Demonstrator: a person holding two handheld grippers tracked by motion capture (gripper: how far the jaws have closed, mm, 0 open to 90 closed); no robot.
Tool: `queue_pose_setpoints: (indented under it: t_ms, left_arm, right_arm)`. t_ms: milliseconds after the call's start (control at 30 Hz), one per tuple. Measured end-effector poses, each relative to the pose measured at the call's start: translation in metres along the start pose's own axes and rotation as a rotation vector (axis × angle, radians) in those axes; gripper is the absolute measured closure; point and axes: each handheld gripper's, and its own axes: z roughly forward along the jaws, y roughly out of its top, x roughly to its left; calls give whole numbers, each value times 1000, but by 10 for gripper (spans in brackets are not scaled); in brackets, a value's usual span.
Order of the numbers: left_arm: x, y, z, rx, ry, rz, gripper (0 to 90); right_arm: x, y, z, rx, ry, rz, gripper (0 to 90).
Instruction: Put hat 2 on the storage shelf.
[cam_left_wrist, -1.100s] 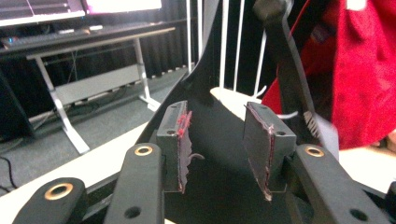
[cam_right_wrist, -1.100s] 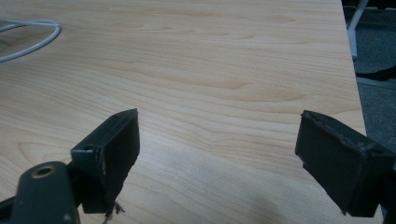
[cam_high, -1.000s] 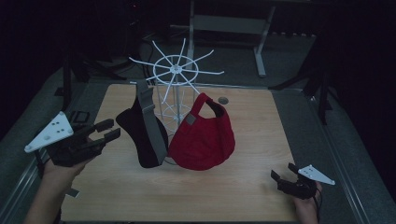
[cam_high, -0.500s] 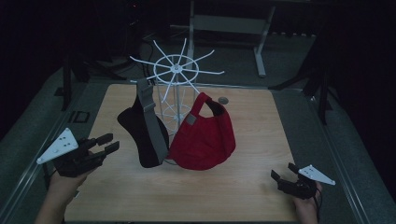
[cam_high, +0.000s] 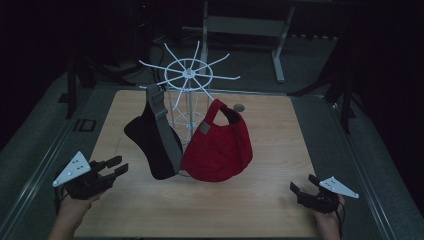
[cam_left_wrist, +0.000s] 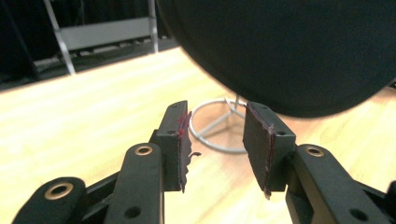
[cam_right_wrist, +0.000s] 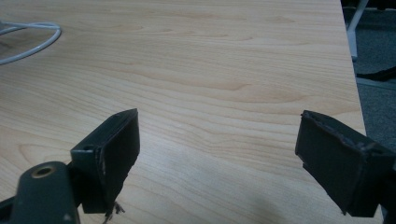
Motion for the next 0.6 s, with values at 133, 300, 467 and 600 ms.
queue_pose_setpoints:
  t_ms: [133, 300, 467, 600]
  left_arm:
    - [1, -16, 5, 16, -5, -20, 613]
    - [4, -33, 10, 44, -23, -82, 613]
    - [3, -50, 16, 100, 6, -59, 613]
    - [3, -59, 18, 125, 13, -67, 613]
  right_arm:
    - [0, 0, 0, 1, 0, 0, 137]
    - [0, 0, 0, 1, 0, 0, 137]
    - [0, 0, 0, 1, -5, -2, 137]
    - [0, 0, 0, -2, -7, 1, 137]
